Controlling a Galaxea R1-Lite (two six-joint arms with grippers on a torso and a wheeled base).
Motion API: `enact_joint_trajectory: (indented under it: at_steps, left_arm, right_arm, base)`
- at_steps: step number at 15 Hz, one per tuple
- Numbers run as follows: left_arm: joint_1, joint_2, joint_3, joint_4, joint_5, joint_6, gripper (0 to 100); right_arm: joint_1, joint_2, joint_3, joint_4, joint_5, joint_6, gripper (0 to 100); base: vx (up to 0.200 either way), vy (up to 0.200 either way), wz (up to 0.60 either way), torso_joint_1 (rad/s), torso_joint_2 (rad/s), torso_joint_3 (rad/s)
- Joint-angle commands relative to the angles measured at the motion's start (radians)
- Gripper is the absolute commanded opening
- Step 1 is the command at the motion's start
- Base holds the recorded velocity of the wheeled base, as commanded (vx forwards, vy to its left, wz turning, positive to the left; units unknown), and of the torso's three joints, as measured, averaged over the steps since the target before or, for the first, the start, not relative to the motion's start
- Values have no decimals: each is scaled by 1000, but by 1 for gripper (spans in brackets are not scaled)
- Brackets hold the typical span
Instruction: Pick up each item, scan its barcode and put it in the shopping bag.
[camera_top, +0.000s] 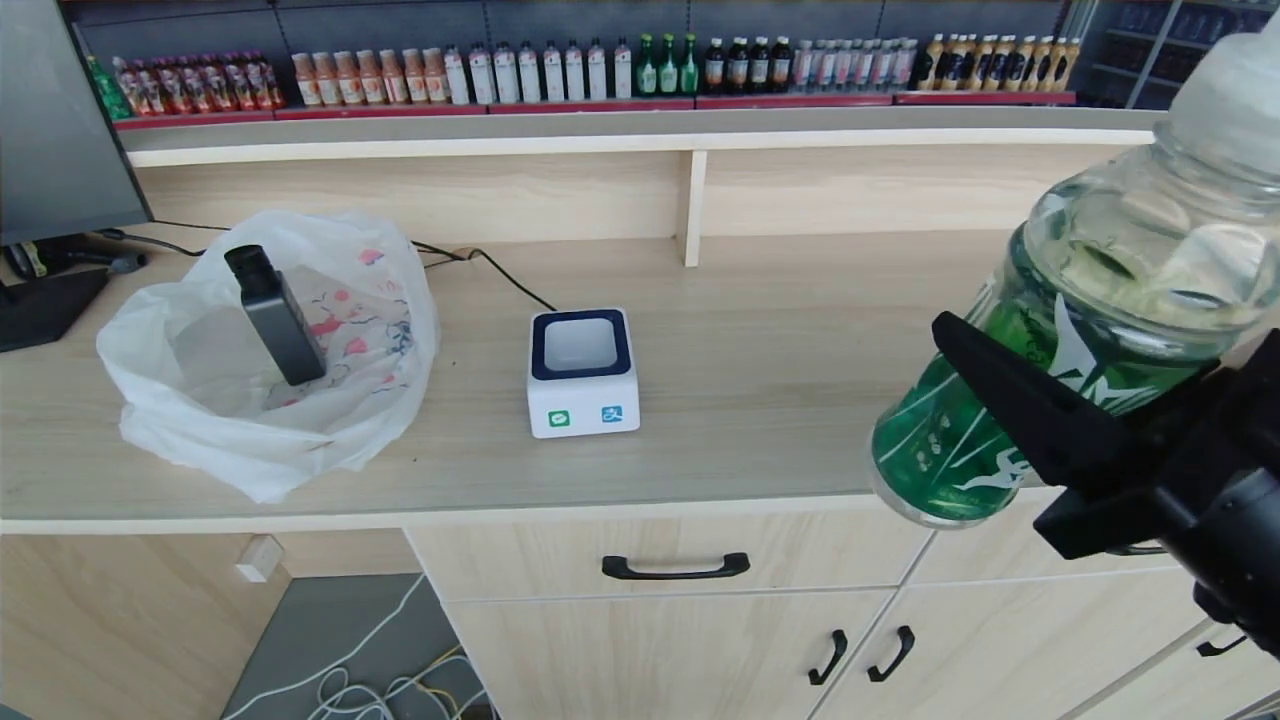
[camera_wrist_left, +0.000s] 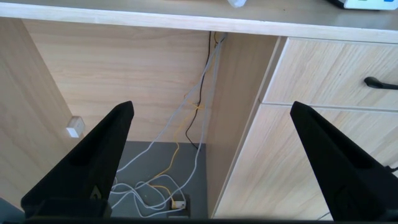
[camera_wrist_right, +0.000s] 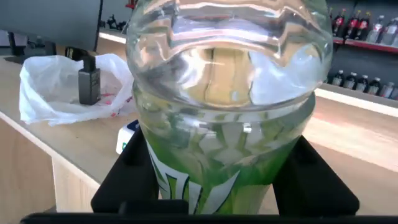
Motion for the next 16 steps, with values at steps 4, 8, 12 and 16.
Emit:
enact_joint_trajectory:
  at_steps: [4, 8, 12, 16]
  left_arm:
    - [0, 0, 0, 0, 0, 0, 100]
    - [0, 0, 0, 0, 0, 0, 100]
    - [0, 0, 0, 0, 0, 0, 100]
    - [-2, 0, 0, 0, 0, 0, 100]
  right_arm:
    - [-11, -11, 15, 23, -62, 161, 0]
    - [-94, -2, 14, 15, -111, 200, 0]
    - [-157, 63, 12, 8, -109, 203, 0]
    - [-183, 169, -26, -9, -108, 204, 0]
  base:
    - [0, 0, 0, 0, 0, 0]
    - [0, 0, 0, 0, 0, 0]
    - [0, 0, 0, 0, 0, 0]
    - [0, 0, 0, 0, 0, 0]
